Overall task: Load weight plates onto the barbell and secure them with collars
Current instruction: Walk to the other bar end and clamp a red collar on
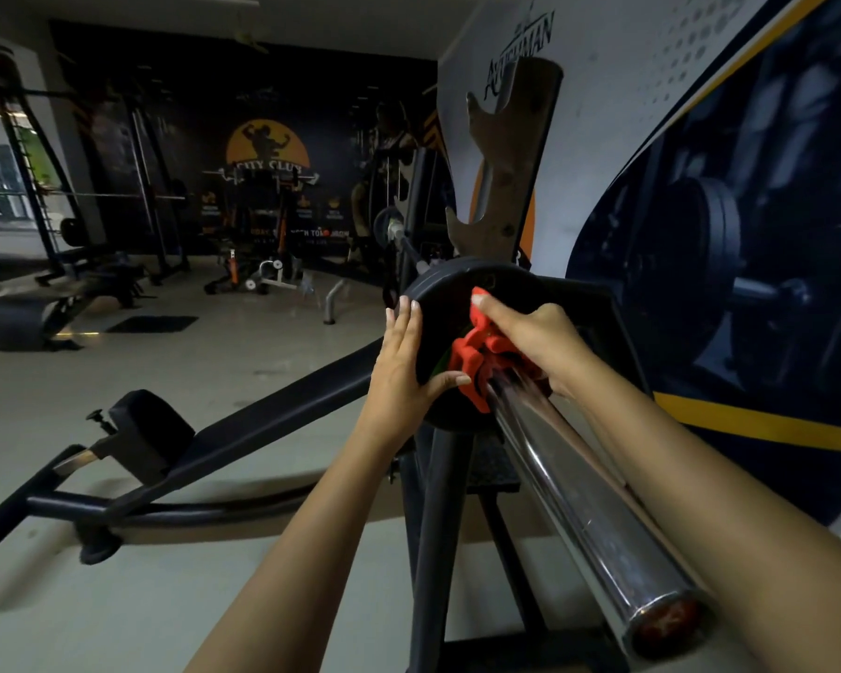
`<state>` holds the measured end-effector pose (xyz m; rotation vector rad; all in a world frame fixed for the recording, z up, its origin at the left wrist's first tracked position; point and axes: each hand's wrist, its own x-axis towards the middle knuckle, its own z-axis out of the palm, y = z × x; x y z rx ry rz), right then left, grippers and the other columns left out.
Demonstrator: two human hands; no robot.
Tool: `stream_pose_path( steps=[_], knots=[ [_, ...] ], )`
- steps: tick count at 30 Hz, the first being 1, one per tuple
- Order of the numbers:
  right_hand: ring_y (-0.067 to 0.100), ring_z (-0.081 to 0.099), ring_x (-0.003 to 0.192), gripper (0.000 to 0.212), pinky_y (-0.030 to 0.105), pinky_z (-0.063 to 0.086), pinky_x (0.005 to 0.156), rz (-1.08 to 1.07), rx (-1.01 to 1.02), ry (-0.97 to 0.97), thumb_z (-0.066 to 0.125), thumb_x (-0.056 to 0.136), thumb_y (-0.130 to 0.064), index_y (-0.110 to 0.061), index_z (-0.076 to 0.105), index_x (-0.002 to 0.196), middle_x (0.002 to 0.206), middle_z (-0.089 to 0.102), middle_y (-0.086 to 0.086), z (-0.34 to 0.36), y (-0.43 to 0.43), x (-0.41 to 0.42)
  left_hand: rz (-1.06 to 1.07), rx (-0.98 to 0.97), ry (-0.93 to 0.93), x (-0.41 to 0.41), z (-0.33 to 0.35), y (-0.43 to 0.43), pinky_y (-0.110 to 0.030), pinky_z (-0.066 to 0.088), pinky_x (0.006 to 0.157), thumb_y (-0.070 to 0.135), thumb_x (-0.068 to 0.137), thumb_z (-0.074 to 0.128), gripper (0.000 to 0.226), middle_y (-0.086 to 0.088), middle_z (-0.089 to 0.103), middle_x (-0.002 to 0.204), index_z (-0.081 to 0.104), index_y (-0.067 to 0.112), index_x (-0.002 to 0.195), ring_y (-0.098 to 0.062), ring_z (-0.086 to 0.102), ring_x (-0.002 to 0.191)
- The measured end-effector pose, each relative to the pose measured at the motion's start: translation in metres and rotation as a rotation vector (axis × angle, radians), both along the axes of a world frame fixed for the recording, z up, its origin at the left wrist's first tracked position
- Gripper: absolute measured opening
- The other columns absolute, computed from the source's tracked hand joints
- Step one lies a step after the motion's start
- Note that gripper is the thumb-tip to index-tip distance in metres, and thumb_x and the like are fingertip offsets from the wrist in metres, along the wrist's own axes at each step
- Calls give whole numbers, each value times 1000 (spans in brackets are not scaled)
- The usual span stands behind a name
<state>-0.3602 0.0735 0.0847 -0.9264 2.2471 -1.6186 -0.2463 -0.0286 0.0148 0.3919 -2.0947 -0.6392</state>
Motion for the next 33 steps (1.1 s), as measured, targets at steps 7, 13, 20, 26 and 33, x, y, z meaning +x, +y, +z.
stream_pose_path(
  steps=[7, 13, 20, 26, 33],
  knots=[
    [25, 64, 84, 48, 40, 53, 77, 101, -51, -281, 64, 75, -46, -11, 61, 106, 90, 67, 8, 6, 5, -10, 165, -263, -168, -2, 14, 7, -35, -4, 112, 49, 83, 49, 84, -5, -3, 155, 1, 15, 144, -16, -13, 139],
    [46, 44, 117, 100, 66, 34, 94, 109, 235, -398, 60, 56, -75, -19, 36, 135, 137, 42, 20, 15, 3, -14, 266, -528, -456, -2, 47, -1, -37, -3, 114, 58, 81, 44, 95, -9, -12, 154, -10, 10, 142, -20, -15, 140],
    [32, 58, 88, 59, 45, 50, 71, 173, 40, -503, 61, 75, -53, -12, 53, 117, 97, 60, 13, 11, 8, -18, 141, -490, -521, -5, 59, -4, -34, 3, 114, 48, 79, 58, 102, -14, -11, 153, -10, 6, 141, -22, -12, 140],
    [31, 59, 86, 42, 39, 48, 58, 118, -90, -614, 61, 79, -33, -8, 56, 113, 95, 60, 15, 2, 10, -22, 115, -441, -494, -5, 59, 0, -34, 2, 113, 46, 77, 60, 102, -13, -11, 153, -9, 7, 142, -21, -13, 140],
    [31, 59, 86, 42, 39, 49, 56, 63, -178, -608, 65, 79, -21, -10, 52, 116, 102, 60, 16, -5, 10, -25, 128, -403, -466, -3, 56, 4, -33, 1, 113, 44, 77, 61, 102, -14, -9, 154, -7, 5, 142, -24, -11, 141]
  ],
)
